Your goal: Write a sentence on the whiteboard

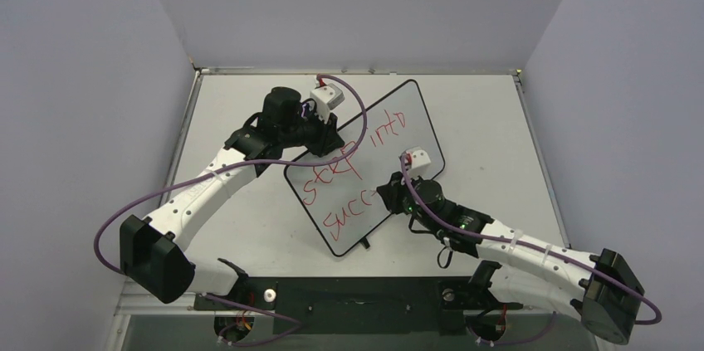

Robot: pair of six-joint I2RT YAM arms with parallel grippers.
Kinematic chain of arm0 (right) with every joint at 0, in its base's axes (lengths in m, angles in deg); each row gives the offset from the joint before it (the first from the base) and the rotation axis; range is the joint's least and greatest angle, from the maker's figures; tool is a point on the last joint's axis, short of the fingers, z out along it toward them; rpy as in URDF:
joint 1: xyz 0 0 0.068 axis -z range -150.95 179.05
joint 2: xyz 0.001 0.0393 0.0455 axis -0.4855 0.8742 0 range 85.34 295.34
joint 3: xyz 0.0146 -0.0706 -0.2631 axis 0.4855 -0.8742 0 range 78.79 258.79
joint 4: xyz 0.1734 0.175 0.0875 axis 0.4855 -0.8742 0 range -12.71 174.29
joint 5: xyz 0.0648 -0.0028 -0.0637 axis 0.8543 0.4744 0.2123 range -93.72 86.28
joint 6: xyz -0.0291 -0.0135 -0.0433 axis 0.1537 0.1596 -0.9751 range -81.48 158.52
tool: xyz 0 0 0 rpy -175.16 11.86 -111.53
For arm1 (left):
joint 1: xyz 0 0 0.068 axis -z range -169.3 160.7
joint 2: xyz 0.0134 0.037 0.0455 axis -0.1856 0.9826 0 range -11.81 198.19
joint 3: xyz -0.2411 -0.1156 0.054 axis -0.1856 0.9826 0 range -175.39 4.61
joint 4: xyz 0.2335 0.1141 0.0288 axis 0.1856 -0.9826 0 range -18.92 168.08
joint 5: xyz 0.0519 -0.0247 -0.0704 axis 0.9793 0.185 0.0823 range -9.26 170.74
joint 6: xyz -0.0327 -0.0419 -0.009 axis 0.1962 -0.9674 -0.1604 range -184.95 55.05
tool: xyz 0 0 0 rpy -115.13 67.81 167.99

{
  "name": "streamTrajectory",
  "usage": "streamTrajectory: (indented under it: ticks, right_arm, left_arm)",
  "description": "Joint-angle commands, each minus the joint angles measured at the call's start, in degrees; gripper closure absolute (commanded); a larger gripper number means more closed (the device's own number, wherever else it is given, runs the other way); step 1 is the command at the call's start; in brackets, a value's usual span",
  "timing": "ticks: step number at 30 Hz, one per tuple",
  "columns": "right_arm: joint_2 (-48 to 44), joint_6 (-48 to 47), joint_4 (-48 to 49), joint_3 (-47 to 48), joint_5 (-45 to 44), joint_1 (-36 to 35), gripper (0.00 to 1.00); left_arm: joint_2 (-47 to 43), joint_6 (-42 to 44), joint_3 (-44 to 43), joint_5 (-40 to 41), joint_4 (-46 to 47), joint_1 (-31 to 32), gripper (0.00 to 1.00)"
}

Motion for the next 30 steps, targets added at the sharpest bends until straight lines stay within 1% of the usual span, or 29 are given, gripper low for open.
streamTrajectory:
  ticks: [1,19,29,30]
  right_arm:
    - [1.4,1.7,4.0,0.3,0.5,-1.5,1.00]
    - [-1.5,4.6,1.1,-6.4,-5.4,-1.9,1.00]
    - [-4.2,4.1,-3.5,-5.2,-10.6,-0.6,1.00]
    - [-4.3,4.0,-5.0,-4.6,-11.3,-0.2,1.00]
  left_arm:
    - [-1.4,4.3,-0.2,2.5,4.8,0.4,1.00]
    - [-1.3,4.3,-0.2,2.5,4.8,0.4,1.00]
    - [-1.5,4.3,-0.2,2.4,4.8,0.4,1.00]
    - [-1.5,4.3,-0.2,2.4,4.8,0.4,1.00]
